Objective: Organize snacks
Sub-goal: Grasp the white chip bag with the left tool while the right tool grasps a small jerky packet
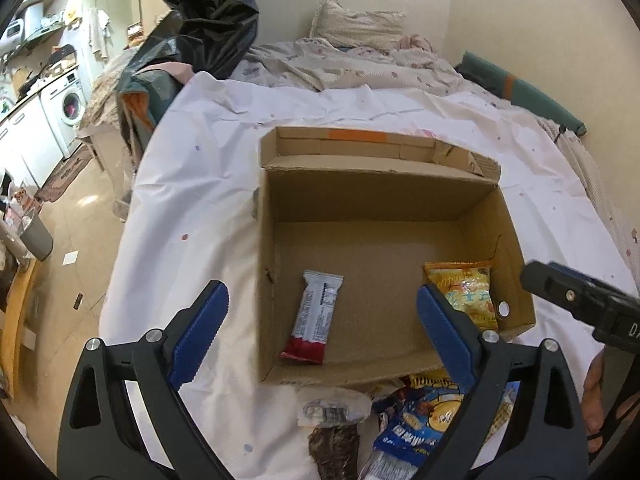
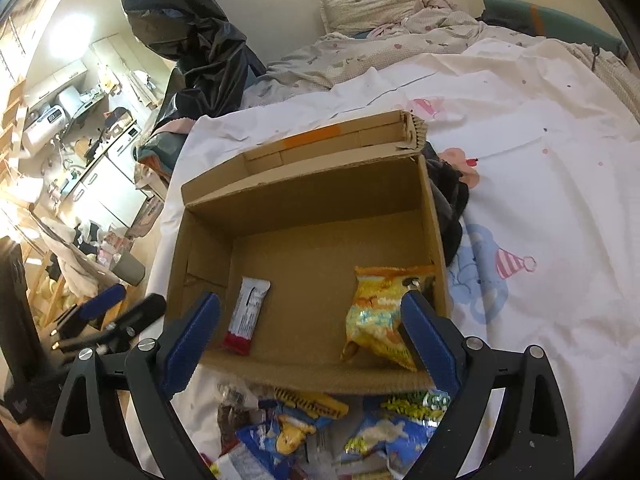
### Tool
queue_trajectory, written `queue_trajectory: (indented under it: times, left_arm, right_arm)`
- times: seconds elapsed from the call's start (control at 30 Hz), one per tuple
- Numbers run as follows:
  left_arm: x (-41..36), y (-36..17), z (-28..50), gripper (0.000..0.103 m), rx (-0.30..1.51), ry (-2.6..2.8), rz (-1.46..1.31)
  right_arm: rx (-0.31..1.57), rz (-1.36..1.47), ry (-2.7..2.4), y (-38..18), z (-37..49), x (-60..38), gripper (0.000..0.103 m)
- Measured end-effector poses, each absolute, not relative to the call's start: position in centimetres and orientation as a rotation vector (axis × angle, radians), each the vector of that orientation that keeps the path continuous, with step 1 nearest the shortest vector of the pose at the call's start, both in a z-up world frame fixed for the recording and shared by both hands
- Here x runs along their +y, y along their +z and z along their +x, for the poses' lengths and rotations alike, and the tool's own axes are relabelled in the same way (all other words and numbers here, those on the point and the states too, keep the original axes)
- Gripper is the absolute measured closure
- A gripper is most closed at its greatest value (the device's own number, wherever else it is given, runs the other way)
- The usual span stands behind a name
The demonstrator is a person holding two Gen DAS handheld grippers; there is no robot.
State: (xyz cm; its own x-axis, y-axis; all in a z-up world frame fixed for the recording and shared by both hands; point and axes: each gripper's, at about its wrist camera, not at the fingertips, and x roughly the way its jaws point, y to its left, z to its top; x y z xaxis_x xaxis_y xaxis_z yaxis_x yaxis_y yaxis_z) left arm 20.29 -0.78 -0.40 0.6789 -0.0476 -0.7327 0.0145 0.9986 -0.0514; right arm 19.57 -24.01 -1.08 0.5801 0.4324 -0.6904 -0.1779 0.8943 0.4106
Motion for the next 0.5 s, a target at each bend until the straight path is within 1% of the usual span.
queue_trajectory:
  times: [0.13,0.27,0.5]
  left_arm:
    - [0.6,0.3,18.9,0.010,0.806,0.005,-0.089]
    - [1.4,-0.4,17.8,0.010,0.846,0.012,-0.128]
    - [1.1,-1.7,15.6,0.010,0.902,-0.027,-0.145]
  right_arm:
    - [0.871,0.344,0.365,-0.5,17.7,-24.6,0.009]
    - [0.850,0.306,0.351,0.1,15.8,-24.9,0.009]
    - [0.913,0.397,0.300,-1.3,13.0,-27.2,0.009]
